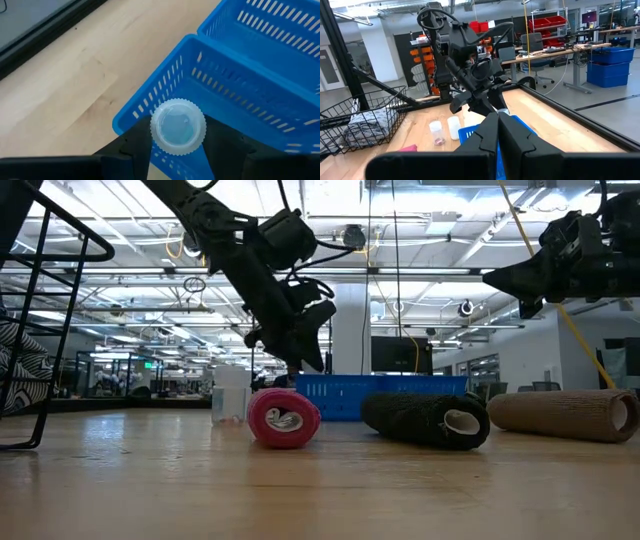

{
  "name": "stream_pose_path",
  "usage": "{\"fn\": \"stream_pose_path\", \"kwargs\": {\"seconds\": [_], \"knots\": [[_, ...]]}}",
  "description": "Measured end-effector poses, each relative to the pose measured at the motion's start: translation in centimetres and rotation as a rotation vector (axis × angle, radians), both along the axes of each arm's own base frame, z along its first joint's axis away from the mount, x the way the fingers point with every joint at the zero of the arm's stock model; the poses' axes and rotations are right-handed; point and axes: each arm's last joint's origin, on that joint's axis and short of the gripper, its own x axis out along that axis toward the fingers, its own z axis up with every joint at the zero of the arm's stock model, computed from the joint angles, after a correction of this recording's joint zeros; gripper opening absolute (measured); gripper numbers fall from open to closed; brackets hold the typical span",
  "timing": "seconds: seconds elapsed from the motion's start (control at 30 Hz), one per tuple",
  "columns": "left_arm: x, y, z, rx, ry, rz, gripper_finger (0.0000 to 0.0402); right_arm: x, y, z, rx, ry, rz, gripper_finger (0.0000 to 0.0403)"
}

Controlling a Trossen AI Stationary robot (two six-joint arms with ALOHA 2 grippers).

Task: Pick & place medical supplies in basket/bin
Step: Put the bottom transparent pill bottle into the left blue bin

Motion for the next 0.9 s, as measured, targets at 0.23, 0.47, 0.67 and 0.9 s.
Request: {"fn": "stream_pose_path", "kwargs": {"seconds": [0.23,0.47,0.67,0.9], "knots": [[0.11,0.02,-0.02,0.002,-0.010,0.000,0.0149,0.00,0.00,0.00,0.000,0.000,0.000,0.0004],[0.10,-0.07,-0.08,-0.031,-0.015,-0.010,0.0162,0.00,0.00,-0.01,0.000,0.000,0.000,0.0004],[0.10,-0.08,-0.08,-0.034,-0.016,-0.012,0.0148,0.00,0.00,-0.01,0.000,0.000,0.000,0.0004],[-0.10,-0.13,-0.44,-0.044,0.020,-0.010,0.0160,0.00,0.00,0.00,0.000,0.000,0.000,0.0004]]}}
